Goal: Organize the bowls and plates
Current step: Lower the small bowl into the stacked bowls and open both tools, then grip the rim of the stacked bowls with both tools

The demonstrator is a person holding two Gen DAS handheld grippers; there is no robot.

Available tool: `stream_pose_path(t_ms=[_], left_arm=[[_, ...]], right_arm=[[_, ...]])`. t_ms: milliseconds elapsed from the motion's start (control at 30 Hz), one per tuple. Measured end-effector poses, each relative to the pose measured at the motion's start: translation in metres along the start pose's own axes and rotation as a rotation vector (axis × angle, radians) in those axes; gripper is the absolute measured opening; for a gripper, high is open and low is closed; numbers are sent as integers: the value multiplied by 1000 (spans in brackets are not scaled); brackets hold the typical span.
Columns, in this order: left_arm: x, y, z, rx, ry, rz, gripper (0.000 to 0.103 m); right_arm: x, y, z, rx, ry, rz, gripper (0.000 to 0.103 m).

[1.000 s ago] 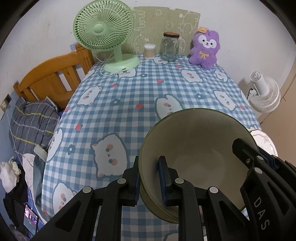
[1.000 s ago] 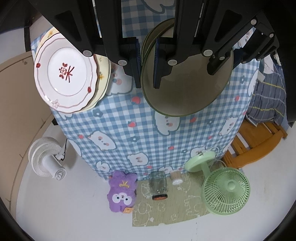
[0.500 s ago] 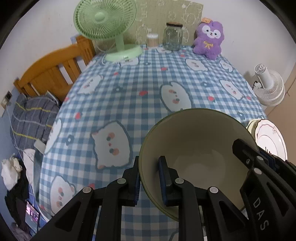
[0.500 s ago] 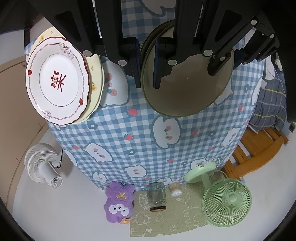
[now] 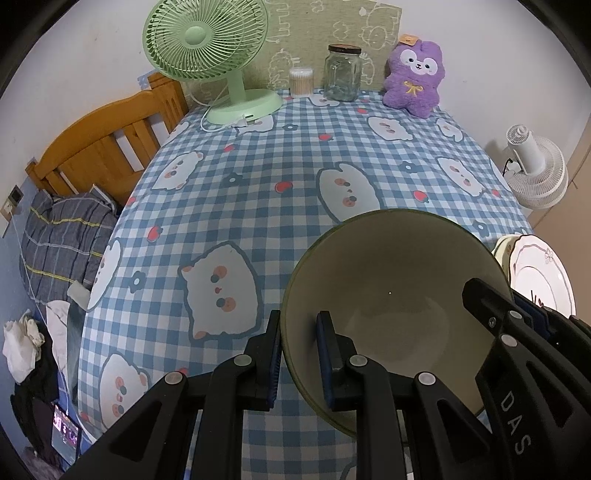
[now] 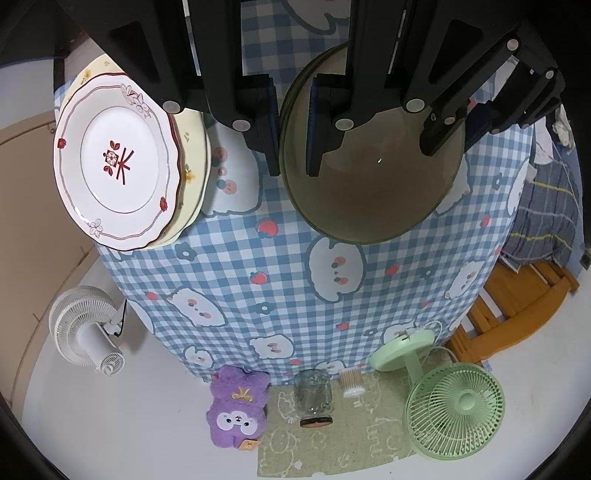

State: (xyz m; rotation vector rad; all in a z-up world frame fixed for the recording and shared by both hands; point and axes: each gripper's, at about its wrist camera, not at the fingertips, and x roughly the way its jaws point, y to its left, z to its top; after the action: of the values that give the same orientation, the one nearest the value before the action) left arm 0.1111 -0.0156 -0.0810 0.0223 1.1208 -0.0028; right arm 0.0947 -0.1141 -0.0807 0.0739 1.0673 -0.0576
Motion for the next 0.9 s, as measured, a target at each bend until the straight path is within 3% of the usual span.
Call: stream_pose_path(t_ms=[100,200,267,333,367,533,700,900], left_arm=[[-2,-1,1,11,-2,5,18],[-6,-1,3,17,-10,-4,32],[-10,0,4,18,-12,-26,39],[-13,2,5,16,-12,-43,55],[-14,3,6,12,-11,-52,59],[-21,3,7,12,-20,-78,73],[-20,3,9,20,-27,-93,86],[-8,3,8,23,-6,-85,88]], right_arm=[[-1,0,1,-3,16,5,18],[-5,-1,3,0,21,10,18],[-10,0,4,-9,8,6,31],[-15,-2,4,2,-12,4,67],[-18,-2,4,4,-24,1,69],[-21,0,8,-10,-14,12,70],[-18,-2,10,-11,-3,30,80],[-2,-4,9,-9,38,44,81]])
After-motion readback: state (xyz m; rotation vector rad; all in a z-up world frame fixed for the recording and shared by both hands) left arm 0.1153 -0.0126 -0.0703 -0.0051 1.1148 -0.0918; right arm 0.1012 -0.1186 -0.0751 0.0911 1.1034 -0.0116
